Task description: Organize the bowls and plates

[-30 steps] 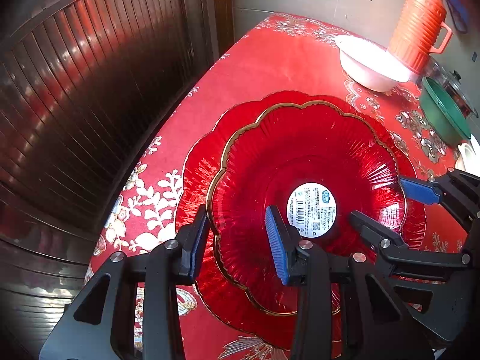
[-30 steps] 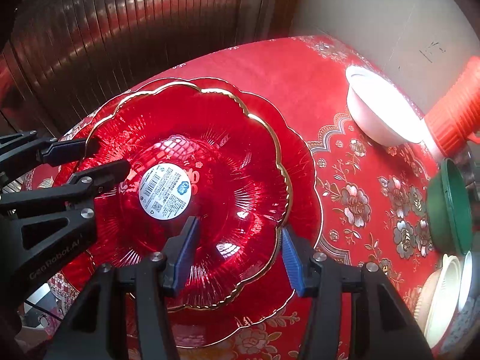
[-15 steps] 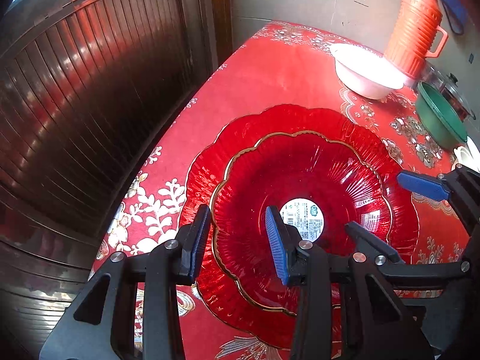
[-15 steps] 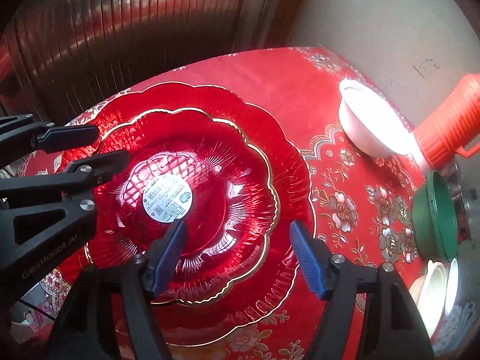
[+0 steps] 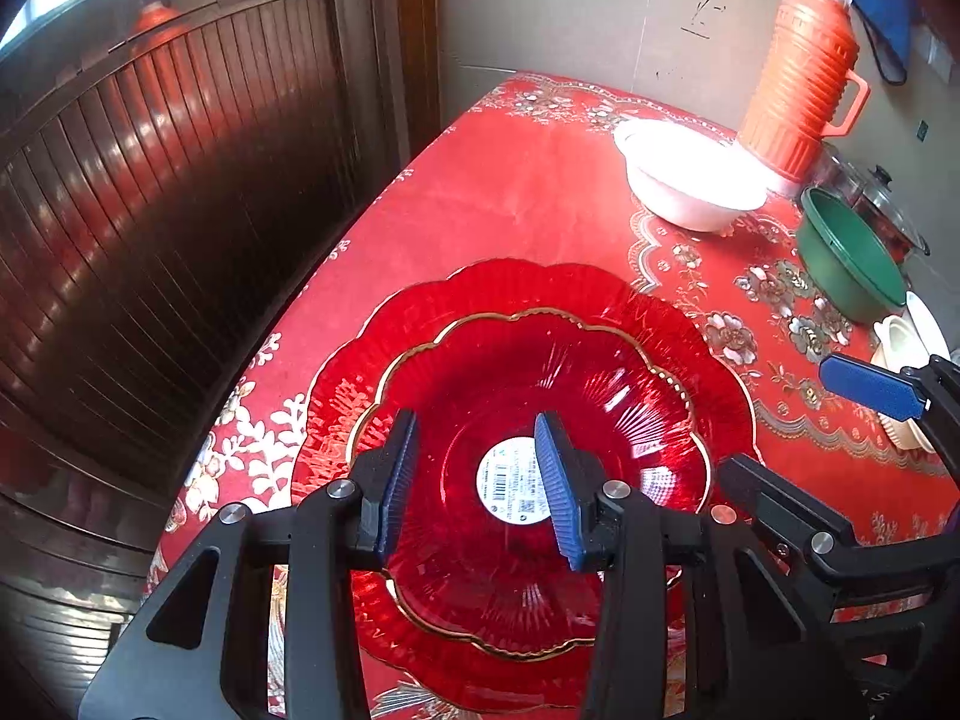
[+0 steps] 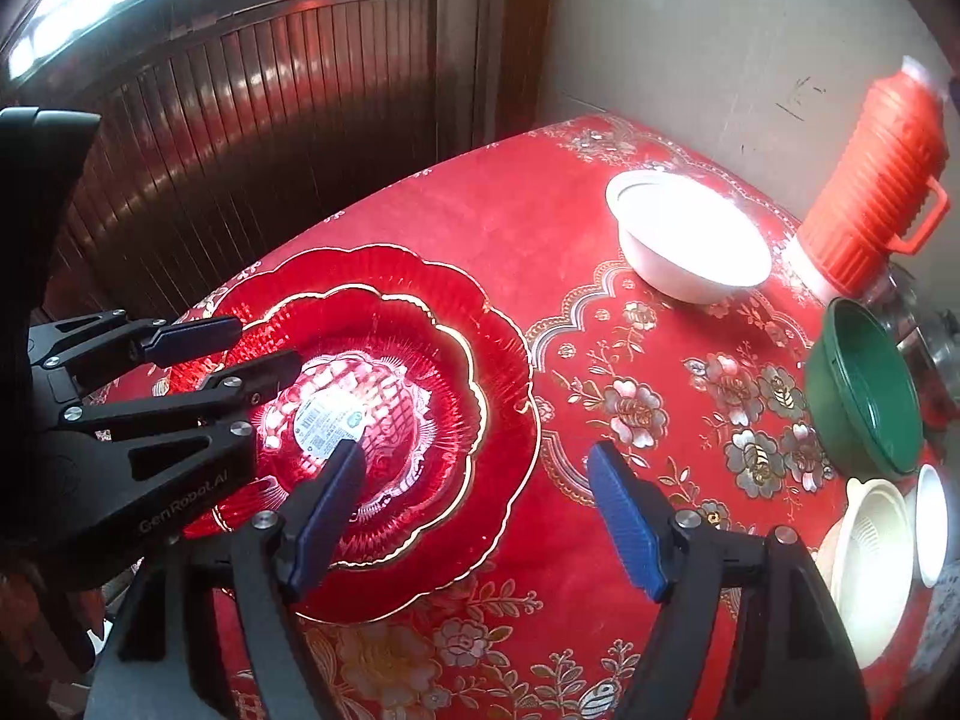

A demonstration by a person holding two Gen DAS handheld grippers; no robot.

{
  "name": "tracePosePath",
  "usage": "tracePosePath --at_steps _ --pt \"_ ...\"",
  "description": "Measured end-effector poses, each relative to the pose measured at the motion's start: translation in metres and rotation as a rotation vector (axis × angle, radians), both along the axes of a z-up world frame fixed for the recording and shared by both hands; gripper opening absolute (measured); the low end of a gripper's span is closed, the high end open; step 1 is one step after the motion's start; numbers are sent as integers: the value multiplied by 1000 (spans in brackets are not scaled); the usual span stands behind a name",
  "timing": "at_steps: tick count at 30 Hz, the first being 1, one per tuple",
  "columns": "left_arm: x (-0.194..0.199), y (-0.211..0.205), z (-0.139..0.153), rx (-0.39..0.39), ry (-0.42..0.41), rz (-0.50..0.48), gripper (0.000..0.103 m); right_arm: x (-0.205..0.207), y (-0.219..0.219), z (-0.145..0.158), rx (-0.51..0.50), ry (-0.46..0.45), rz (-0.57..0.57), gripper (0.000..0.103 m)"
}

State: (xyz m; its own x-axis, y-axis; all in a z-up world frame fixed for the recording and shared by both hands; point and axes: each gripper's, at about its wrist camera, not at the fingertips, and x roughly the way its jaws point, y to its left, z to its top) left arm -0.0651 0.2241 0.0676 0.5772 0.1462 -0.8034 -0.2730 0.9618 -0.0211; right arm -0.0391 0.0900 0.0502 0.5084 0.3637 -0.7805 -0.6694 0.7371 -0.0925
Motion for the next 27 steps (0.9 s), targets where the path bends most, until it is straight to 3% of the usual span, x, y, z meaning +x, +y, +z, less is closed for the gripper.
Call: tracePosePath --at_steps 27 --pt "88 -153 34 19 -54 -285 40 74 -160 24 121 -14 -330 79"
